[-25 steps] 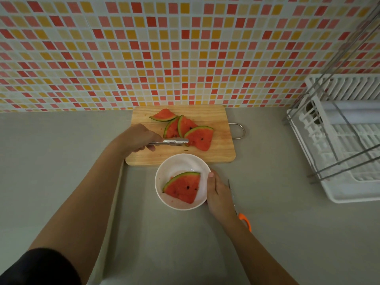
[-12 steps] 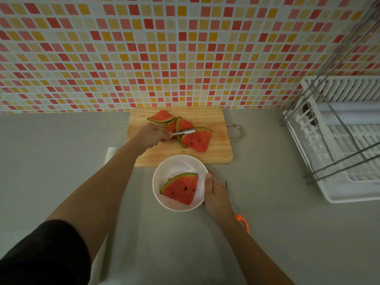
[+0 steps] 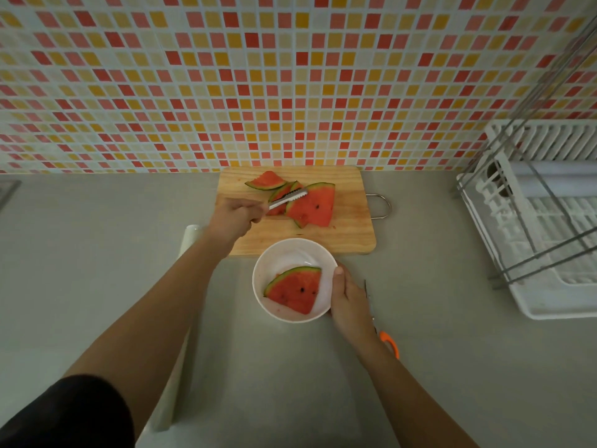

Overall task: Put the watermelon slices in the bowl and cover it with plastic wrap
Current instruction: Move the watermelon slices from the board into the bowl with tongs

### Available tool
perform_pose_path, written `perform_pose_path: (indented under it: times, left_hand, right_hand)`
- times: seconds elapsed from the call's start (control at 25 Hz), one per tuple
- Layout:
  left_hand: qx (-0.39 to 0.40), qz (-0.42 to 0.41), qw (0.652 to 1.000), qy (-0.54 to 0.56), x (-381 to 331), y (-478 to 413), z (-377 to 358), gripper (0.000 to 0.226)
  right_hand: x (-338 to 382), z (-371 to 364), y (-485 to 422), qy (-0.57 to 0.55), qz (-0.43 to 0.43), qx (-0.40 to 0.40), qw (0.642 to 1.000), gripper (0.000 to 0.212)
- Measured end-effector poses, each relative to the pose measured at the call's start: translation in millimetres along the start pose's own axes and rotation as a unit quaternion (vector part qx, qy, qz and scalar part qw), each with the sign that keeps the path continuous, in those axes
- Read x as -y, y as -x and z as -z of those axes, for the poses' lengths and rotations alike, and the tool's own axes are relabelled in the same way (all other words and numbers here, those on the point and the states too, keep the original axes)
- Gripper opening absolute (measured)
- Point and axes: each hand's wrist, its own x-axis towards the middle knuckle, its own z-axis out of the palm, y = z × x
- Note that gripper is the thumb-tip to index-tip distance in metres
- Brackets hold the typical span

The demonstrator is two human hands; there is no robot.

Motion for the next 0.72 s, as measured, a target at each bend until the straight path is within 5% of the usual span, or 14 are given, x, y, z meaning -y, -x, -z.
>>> perform_pose_path:
  times: [0.2, 0.4, 0.6, 0.72]
  left_hand:
    - [0.093, -0.020, 0.995, 0.005, 24, 60, 47, 0.021]
    - [0.070, -0.063, 0.981, -0.167, 39, 97, 38, 0.013]
    - [0.082, -0.119, 0.882, -0.449, 21, 106, 24, 0.025]
    - [0.058, -0.172, 0.859, -0.480, 4, 108, 28, 0.027]
  right_hand:
    - [-3, -2, -1, 0.010, -0.006, -0.005, 1.000, 0.040]
    - [-6, -4, -3, 0.022, 0.000, -0.024, 0.999, 0.044]
    - [-5, -3, -5, 0.034, 0.008, -0.018, 0.999, 0.038]
    - [-7, -3, -5, 0.031, 0.003, -0.014, 0.999, 0.041]
